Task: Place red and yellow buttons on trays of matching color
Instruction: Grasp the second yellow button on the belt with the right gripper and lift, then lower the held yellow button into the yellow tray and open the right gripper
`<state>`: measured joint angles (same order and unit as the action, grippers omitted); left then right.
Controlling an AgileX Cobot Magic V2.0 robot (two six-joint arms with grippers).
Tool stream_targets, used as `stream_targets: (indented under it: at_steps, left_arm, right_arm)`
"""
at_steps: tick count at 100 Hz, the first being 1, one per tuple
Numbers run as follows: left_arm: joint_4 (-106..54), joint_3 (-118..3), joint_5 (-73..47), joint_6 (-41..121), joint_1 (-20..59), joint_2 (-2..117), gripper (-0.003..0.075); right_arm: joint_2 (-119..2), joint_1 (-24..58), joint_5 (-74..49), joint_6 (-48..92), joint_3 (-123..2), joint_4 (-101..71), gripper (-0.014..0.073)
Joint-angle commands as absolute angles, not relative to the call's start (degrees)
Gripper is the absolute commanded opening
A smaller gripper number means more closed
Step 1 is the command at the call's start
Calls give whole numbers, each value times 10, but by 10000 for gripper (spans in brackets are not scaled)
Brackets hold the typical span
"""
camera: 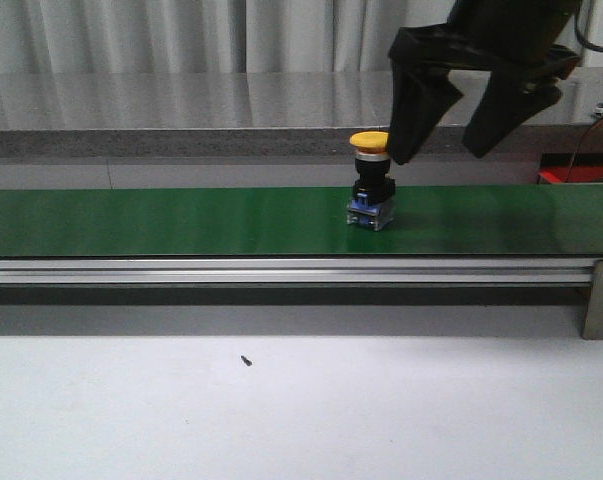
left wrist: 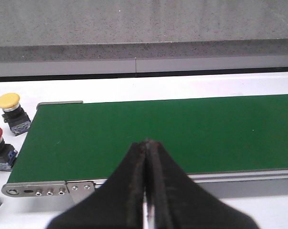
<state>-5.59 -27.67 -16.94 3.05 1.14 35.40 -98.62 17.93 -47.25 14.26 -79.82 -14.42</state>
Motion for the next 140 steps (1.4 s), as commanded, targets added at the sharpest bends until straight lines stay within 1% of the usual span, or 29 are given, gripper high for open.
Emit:
stream_targets:
  at_steps: [1,24,28,33,38,45,50,55,59,74,90,106,122,140]
  left_arm:
    - [-58,-292,-122,30,15,353,-20]
    - [-58,-292,-122,30,15,353,-20]
    - [-58,-292,-122,30,15,353,-20]
    - [-58,-292,-122,30,15,353,-20]
    - [-58,-292,-122,30,15,353,-20]
    - [-58,-292,-123,30,15,353,-20]
    - [-58,-292,-123,30,15,353,-19]
    - [-58,-292,-123,30,15,353,-20]
    - [-57,-292,-123,30,15,353,-20]
    - [-55,-292,-125,30,15,353,-20]
    - [-54,-292,-125,30,15,353,-20]
    - [-54,-292,-125,30,15,353,-20]
    - [-54,-292,-125,30,15,353,-20]
    - [-54,-292,-125,30,15,353,-20]
  right_arm:
    - [-984,186,-463,149,-844,-160,633]
    - [-1025,189,-477,149,-886,-163,631]
    - [-1028,189,-477,149,-886,-162,610]
    - [-1034,189,-481,149,-886,-157,552]
    - [-1037,189,-484,147,-886,-154,464]
    - [-1040,189,-487,140,-886,-148,316]
    - [-1040,189,-488,139,-886,-148,237]
    - [-1038,188,-491,139,-886,-148,179]
    - [-1037,187,-495,139,-886,-147,155]
    - [-1019,165,-530,139,-886,-142,150]
    - [-969,96,-563,138,-886,-138,150]
    - [-916,-16,-588,139,-884,-136,150]
    - [-907,-136,-621,149,-880,-136,150]
    - [-908,-231,-589,150,-822,-136,150]
